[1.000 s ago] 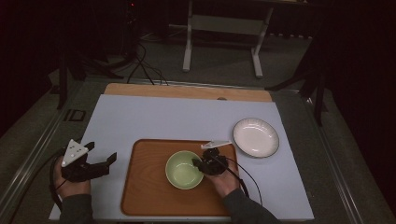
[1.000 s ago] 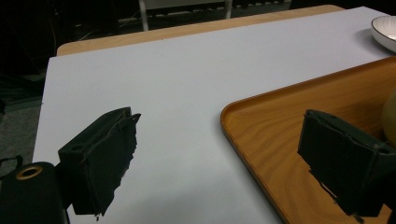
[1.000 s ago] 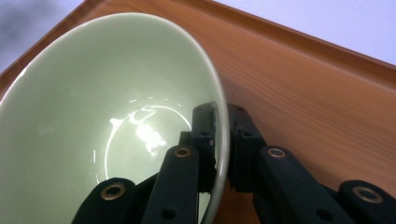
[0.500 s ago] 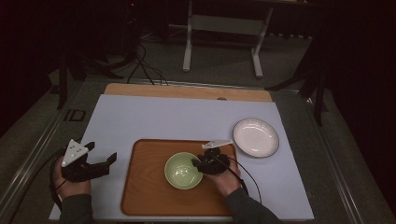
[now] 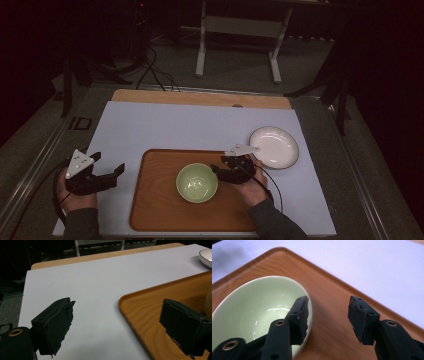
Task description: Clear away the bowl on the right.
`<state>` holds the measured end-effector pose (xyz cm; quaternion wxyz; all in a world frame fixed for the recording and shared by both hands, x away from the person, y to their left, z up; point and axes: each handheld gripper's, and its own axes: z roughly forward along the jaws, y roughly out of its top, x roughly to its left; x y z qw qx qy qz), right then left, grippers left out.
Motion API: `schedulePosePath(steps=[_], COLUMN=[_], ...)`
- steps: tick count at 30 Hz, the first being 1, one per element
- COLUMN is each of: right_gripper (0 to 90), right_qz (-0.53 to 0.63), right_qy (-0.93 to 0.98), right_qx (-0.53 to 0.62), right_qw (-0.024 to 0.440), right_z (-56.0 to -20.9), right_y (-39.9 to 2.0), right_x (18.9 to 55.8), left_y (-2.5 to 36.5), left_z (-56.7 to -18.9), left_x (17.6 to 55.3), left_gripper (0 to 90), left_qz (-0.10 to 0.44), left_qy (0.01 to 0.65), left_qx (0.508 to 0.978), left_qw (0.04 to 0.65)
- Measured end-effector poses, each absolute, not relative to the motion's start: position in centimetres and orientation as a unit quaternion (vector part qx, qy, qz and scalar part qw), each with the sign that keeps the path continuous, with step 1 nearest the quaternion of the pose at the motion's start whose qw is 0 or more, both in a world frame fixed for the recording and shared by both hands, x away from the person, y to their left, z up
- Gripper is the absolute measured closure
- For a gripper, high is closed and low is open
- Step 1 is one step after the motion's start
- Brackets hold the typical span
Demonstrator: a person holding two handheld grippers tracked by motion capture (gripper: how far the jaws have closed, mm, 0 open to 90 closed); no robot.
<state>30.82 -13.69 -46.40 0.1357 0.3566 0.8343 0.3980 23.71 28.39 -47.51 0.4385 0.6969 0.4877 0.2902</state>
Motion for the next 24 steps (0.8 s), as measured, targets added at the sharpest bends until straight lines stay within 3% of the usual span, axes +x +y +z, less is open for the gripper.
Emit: schedulePosePath(steps=[24], right_gripper=[32.0], right_qz=[0.427], right_qy=[0.77], right_qx=[0.427], right_qw=[0.207], right_z=[-44.2], right_y=[-22.3], right_x=[30.1], left_y=[28.6], left_z=[-47.5], left_x=[23.5], left_gripper=[11.3], left_qz=[0.291], left_qy=[0.494], left_qx=[0.692], left_qw=[0.44])
